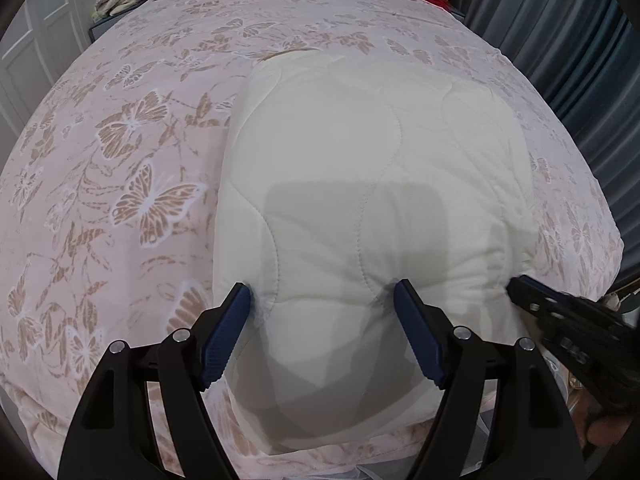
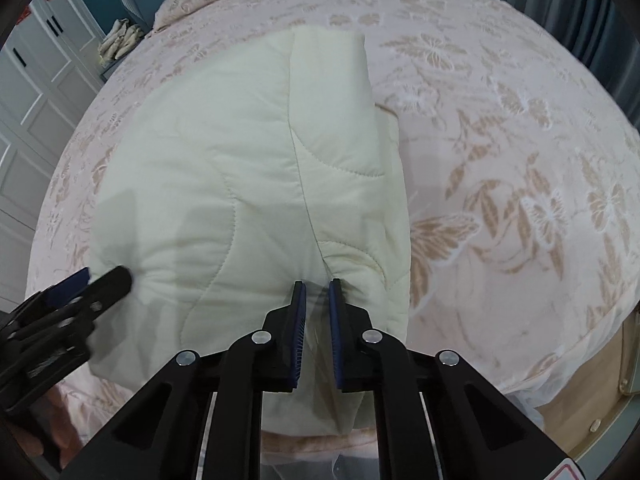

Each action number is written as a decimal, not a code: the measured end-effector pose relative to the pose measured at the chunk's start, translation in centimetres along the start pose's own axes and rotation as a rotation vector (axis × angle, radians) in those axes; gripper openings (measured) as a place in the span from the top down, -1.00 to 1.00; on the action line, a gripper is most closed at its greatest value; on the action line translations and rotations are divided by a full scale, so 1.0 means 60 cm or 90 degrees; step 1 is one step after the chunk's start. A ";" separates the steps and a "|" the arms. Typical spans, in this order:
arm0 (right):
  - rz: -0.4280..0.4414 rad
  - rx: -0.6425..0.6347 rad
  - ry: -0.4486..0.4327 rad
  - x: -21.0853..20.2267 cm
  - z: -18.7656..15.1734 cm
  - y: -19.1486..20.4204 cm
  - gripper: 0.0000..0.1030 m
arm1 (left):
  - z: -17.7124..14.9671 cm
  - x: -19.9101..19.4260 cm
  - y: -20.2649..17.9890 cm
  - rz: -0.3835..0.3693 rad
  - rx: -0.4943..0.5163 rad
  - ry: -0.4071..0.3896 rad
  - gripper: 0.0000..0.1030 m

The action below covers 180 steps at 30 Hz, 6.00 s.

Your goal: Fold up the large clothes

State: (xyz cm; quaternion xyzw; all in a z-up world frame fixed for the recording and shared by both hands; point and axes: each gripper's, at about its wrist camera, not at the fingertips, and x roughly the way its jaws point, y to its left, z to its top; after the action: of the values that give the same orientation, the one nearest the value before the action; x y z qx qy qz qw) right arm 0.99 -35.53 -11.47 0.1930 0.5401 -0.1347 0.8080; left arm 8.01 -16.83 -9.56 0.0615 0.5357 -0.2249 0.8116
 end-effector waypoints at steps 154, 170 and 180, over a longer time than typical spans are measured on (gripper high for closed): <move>0.285 0.012 -0.185 -0.186 0.049 0.095 0.36 | 0.065 -0.204 0.219 -0.333 -0.151 -0.153 -0.26; 0.346 -0.234 -0.631 -0.641 0.038 0.235 0.36 | 0.067 -0.689 0.246 -0.364 0.029 -0.629 -0.28; 0.386 -0.297 -0.707 -0.658 0.078 0.314 0.35 | 0.095 -0.707 0.321 -0.341 0.050 -0.717 -0.37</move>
State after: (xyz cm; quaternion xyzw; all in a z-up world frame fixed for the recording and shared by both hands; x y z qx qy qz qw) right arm -2.19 -20.57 29.79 0.0584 -0.0188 0.1387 0.9884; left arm 7.30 11.10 28.18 -0.1733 0.0141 -0.4380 0.8820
